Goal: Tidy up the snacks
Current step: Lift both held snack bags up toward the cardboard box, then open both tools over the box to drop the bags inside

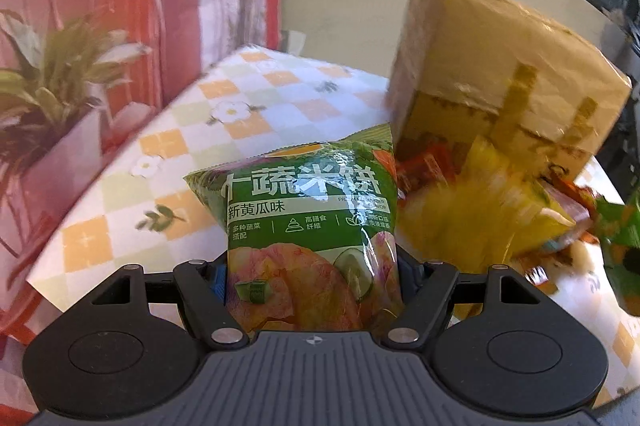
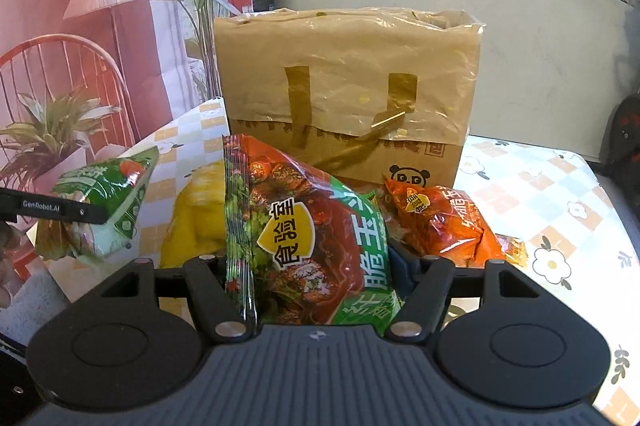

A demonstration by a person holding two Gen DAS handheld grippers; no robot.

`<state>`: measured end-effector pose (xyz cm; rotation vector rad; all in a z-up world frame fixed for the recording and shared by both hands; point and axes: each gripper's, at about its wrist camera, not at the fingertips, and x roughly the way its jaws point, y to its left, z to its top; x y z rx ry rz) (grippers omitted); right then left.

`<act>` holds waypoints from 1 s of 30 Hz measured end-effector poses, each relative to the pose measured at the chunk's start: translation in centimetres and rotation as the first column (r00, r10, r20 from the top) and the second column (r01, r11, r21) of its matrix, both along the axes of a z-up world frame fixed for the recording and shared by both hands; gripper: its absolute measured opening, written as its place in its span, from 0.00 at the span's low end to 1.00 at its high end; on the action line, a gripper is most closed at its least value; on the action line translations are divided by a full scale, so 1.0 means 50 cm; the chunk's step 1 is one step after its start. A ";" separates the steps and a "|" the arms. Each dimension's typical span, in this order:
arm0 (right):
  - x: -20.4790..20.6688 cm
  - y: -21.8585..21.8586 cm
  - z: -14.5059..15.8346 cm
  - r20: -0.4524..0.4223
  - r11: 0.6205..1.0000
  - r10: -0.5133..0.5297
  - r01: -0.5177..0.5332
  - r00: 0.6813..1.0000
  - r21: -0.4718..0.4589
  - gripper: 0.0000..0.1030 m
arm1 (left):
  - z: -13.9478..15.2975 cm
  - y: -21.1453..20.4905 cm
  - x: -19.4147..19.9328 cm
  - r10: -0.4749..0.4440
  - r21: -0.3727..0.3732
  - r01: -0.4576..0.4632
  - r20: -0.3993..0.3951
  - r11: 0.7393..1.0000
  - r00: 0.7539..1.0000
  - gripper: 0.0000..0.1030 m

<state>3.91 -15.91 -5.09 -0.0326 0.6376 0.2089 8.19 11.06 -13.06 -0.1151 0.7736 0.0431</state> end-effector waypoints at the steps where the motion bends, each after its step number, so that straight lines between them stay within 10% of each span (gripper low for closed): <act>1: 0.001 0.000 0.002 0.005 1.000 0.002 -0.002 1.000 -0.002 0.67 | 0.008 0.004 0.000 0.006 0.003 -0.006 0.015 1.000 1.000 0.74; 14: 0.051 -0.027 0.123 0.155 0.998 0.025 -0.034 0.988 0.060 0.67 | 0.177 -0.029 0.056 -0.106 0.008 0.107 0.218 0.994 0.970 0.74; 30: 0.281 -0.105 0.285 0.297 0.980 -0.066 0.006 0.953 0.199 0.67 | 0.360 -0.241 0.309 -0.298 0.116 0.275 0.366 0.954 0.882 0.74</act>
